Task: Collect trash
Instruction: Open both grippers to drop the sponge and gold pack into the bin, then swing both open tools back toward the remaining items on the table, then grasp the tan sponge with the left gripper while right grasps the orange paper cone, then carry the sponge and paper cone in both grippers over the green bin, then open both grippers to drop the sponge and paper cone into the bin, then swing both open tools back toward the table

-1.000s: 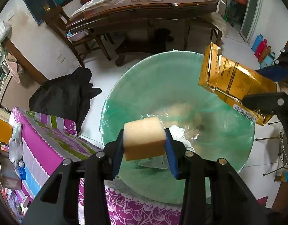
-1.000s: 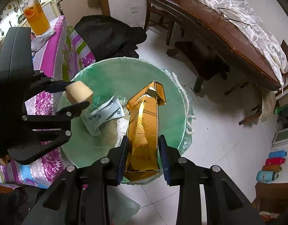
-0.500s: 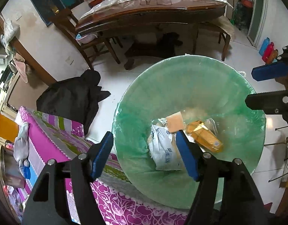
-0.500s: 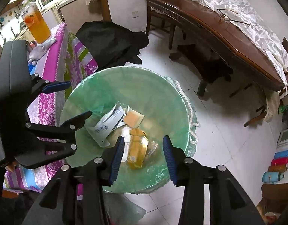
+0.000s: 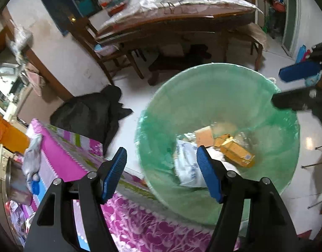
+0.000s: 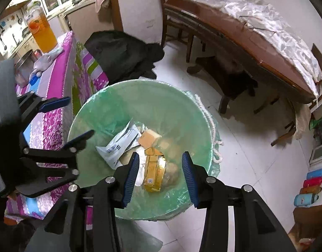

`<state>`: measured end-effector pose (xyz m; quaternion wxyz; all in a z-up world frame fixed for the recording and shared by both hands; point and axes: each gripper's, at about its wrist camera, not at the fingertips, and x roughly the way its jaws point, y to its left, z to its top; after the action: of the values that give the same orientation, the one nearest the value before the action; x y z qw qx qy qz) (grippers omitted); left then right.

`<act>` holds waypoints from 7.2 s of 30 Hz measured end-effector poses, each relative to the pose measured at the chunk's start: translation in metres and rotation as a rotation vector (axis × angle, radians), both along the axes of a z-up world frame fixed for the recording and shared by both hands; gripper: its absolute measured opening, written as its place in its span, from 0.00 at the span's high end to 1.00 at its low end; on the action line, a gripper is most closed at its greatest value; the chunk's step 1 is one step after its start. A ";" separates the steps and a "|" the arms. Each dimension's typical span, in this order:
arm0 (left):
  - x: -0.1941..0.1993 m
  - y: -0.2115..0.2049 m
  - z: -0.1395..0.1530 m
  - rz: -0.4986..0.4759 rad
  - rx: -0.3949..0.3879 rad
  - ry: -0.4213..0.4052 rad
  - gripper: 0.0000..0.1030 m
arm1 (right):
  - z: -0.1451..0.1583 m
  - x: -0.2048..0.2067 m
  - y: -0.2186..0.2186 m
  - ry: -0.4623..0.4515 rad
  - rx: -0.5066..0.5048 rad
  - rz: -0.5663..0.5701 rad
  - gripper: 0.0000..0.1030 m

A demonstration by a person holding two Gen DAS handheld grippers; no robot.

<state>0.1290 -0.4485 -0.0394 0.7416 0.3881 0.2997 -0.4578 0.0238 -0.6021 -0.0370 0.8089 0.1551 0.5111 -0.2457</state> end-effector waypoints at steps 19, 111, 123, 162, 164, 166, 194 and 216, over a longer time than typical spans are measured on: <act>0.016 0.061 0.024 0.163 -0.177 0.038 0.36 | 0.015 -0.006 0.047 -0.068 -0.108 -0.019 0.58; 0.102 0.469 0.088 0.752 -0.434 0.002 0.55 | 0.043 0.125 0.270 -0.556 0.455 0.530 0.90; 0.077 0.282 0.100 0.343 -0.376 0.082 0.56 | 0.064 0.019 0.134 -0.577 0.265 0.191 0.90; 0.006 -0.012 0.032 -0.208 -0.024 0.223 0.55 | 0.052 -0.032 0.000 -0.052 0.059 -0.010 0.90; 0.007 -0.015 0.031 -0.208 -0.019 0.226 0.55 | 0.052 -0.030 -0.002 -0.047 0.062 -0.005 0.90; 0.006 -0.017 0.030 -0.210 -0.016 0.225 0.55 | 0.051 -0.028 -0.002 -0.038 0.065 0.000 0.90; -0.001 -0.019 0.024 -0.166 -0.002 0.162 0.32 | 0.043 -0.021 -0.006 -0.017 0.067 0.026 0.71; -0.016 0.039 0.040 -0.050 -0.174 0.033 0.32 | 0.027 -0.035 0.020 -0.203 -0.010 -0.067 0.52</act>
<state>0.1134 -0.4095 0.0003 0.7558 0.3221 0.2610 -0.5069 -0.0109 -0.5826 -0.0099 0.8487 0.1923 0.4196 -0.2583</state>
